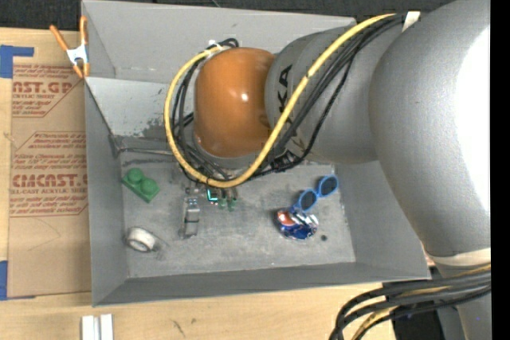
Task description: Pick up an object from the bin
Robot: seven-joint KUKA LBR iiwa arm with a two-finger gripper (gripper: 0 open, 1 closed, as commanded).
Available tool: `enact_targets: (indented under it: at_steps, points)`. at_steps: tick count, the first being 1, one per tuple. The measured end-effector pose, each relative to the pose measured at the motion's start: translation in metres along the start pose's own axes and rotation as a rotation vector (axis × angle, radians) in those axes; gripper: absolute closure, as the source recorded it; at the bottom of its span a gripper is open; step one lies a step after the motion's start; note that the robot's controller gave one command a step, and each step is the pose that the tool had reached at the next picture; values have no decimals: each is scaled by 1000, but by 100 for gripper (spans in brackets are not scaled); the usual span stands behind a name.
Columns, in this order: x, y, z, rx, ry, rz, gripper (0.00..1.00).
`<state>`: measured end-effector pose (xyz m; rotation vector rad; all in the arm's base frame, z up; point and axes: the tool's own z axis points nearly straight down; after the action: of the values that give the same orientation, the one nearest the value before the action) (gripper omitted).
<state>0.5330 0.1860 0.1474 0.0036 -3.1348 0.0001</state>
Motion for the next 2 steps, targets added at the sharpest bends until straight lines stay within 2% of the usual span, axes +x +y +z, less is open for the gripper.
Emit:
enact_targets:
  at_steps: [1, 2]
  points:
    - [-34, 38, 79, -2, -5, 324, 0]
    - [-40, 54, 47, -4, -8, 440, 0]
